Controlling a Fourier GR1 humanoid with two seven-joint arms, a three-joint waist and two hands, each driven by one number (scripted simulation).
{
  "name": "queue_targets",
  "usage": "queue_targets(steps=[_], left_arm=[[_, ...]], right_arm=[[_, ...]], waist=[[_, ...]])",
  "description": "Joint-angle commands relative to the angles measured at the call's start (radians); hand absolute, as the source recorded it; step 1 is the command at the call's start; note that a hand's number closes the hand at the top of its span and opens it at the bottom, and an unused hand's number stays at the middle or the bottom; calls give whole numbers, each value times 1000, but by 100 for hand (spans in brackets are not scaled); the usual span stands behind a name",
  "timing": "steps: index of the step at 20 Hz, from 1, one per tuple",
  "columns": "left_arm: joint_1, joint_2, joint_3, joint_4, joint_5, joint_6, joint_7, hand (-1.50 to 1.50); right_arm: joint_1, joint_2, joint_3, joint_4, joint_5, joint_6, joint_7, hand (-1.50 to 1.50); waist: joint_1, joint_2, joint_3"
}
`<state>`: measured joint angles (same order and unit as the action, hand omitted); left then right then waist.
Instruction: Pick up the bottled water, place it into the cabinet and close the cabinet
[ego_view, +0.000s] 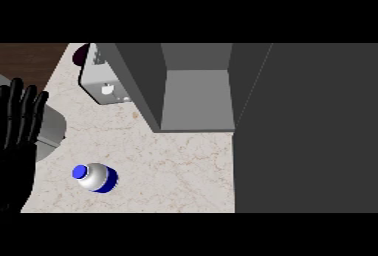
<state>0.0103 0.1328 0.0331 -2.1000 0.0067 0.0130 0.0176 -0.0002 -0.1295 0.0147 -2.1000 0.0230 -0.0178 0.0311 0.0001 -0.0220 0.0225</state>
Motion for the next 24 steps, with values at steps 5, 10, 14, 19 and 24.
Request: queue_targets(steps=[5,10,14,19,24], left_arm=[[179,-129,-226,-150,-246,154,1,-150],[259,-132,-370,-187,-61,245,203,-150],[332,-132,-538,-314,-185,327,261,-150],[325,-133,-703,-393,-355,411,387,-150],[401,-98,-778,-405,-383,467,343,-150]], right_arm=[[217,25,35,-201,-45,34,13,-150],[248,9,72,-202,-272,145,120,-150],[288,-4,46,-288,-327,141,188,-150],[349,-40,-33,-389,-428,172,242,-150],[442,-53,-82,-453,-484,220,230,-150]], waist=[[-6,17,-22],[-5,15,-21],[1,18,-22],[-2,18,-21],[-5,12,-21]])
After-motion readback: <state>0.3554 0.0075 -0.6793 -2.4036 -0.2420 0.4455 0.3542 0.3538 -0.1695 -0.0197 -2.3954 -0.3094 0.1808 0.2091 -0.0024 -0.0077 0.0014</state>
